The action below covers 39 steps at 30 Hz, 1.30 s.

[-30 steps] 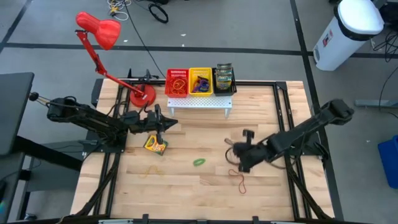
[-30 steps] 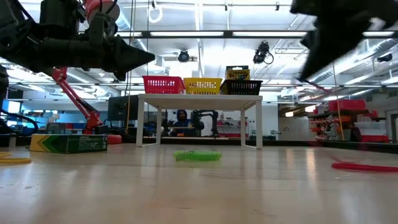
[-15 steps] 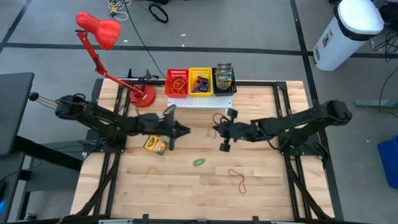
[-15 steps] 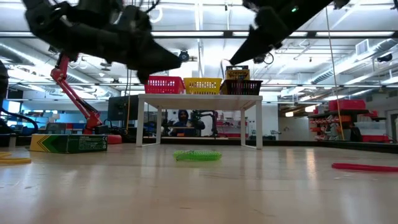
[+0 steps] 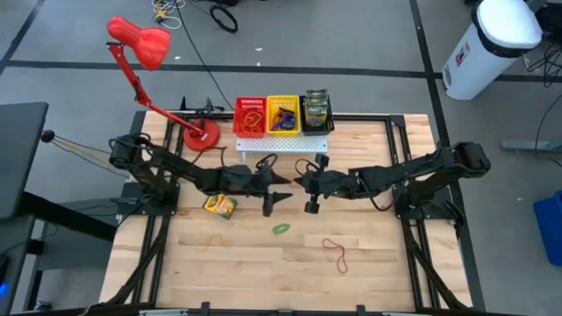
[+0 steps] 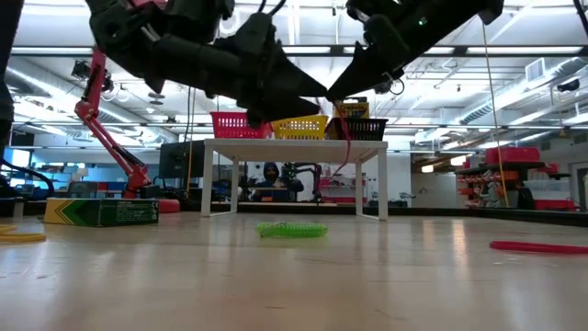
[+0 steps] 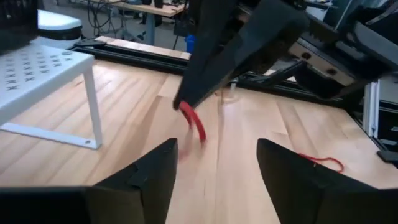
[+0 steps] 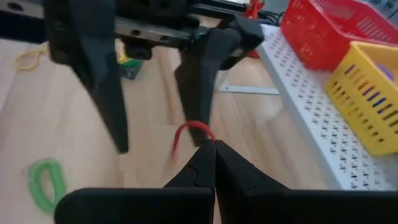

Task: Pick & Place Office Desk Supplies
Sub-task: Put the red rubber band into the red bin on the shelf

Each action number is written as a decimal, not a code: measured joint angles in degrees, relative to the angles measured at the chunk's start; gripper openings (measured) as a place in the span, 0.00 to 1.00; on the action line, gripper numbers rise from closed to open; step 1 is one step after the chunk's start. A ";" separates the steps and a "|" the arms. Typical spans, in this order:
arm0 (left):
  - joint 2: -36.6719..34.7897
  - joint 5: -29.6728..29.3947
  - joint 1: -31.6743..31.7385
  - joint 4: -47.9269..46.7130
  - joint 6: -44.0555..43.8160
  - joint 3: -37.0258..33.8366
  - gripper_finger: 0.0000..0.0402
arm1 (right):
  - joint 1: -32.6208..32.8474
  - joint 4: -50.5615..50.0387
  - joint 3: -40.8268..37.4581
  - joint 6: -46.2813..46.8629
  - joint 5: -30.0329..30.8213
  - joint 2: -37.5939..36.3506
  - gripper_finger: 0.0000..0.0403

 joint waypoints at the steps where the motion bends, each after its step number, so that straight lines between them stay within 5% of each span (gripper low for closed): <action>1: 0.40 -0.19 -0.01 -0.01 -0.03 0.46 0.58 | 0.00 0.00 0.00 0.00 -0.19 0.00 0.01; 6: 0.66 -3.07 0.04 0.31 0.10 1.27 0.48 | 0.00 0.26 0.00 1.00 -0.50 0.00 0.01; 14: 0.66 -3.05 0.28 -0.43 4.47 1.23 0.04 | 0.02 1.27 0.00 1.05 -0.95 0.00 0.01; 20: -1.88 -3.49 0.25 -2.83 6.84 1.17 0.02 | 1.35 4.54 0.00 1.46 -1.19 0.00 0.05; 27: -11.08 -9.48 0.15 -13.78 9.07 1.15 0.01 | 4.73 5.77 0.00 0.13 9.21 -0.88 0.27; 31: -18.13 -11.55 0.19 -18.26 10.08 1.15 0.01 | 4.90 5.12 0.00 -0.59 10.16 -1.80 0.36; 35: -26.08 -13.96 0.92 -23.26 12.70 1.67 0.01 | 4.85 4.26 0.00 -0.59 9.60 -1.77 0.33; 39: -32.63 -16.37 4.22 -31.32 15.92 5.50 0.01 | 4.87 4.52 0.00 -0.65 8.66 -1.77 0.19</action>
